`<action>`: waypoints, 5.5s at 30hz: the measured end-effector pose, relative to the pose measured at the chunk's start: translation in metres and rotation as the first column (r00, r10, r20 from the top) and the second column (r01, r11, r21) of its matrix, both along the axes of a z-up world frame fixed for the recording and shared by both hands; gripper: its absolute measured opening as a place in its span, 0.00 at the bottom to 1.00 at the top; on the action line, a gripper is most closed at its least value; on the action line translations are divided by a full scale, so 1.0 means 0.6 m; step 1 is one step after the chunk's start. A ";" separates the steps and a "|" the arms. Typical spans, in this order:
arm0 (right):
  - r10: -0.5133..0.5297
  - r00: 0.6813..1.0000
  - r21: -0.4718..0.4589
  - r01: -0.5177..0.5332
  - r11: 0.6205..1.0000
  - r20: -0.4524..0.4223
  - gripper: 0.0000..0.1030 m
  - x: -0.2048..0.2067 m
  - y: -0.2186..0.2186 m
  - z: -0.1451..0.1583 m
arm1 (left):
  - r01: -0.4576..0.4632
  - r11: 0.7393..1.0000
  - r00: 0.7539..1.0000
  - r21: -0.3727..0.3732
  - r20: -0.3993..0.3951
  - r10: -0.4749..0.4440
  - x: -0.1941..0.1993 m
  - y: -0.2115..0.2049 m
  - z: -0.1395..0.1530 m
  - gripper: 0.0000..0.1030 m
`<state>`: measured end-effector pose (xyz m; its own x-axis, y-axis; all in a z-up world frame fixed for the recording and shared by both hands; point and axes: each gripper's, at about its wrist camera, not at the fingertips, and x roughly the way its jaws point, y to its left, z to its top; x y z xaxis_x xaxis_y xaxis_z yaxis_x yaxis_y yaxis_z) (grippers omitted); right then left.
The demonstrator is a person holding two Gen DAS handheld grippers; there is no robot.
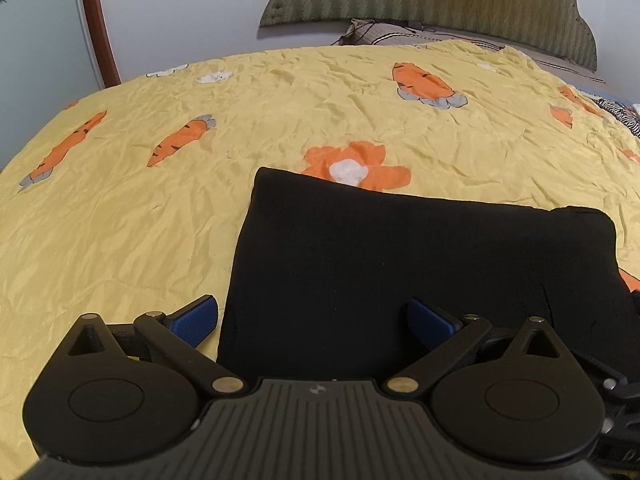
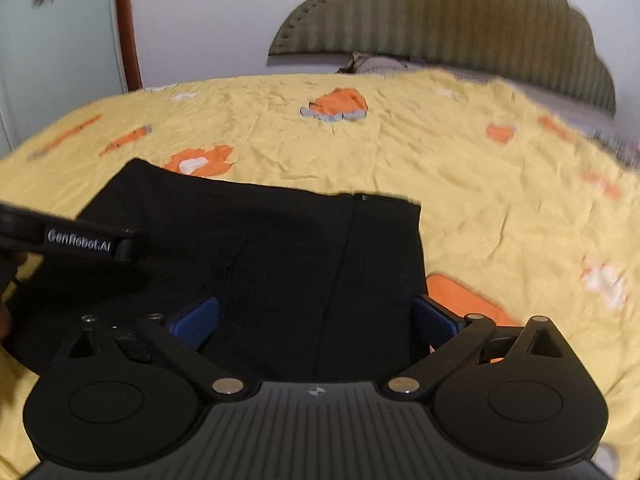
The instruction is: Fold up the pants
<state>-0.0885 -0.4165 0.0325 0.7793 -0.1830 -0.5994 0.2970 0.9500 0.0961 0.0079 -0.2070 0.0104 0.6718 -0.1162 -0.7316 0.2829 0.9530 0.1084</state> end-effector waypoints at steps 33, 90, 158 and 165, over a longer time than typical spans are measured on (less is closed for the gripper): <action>0.076 0.997 -0.105 -0.072 0.992 0.028 1.00 -0.053 0.077 0.015 | -0.038 0.998 0.999 -0.057 -0.023 0.036 -0.083 0.057 0.012 1.00; 0.045 0.994 -0.139 -0.032 0.990 0.096 1.00 -0.197 0.129 0.054 | -0.032 0.999 0.998 -0.004 0.051 0.033 -0.269 0.072 0.045 1.00; 0.223 0.960 -0.122 -0.204 0.971 0.172 1.00 -0.196 0.123 -0.077 | -0.109 0.994 0.994 0.028 0.010 0.109 -0.275 0.081 -0.007 1.00; 0.223 0.960 -0.122 -0.204 0.971 0.172 1.00 -0.196 0.124 -0.076 | -0.114 0.993 0.993 0.020 0.000 0.114 -0.274 0.083 -0.009 1.00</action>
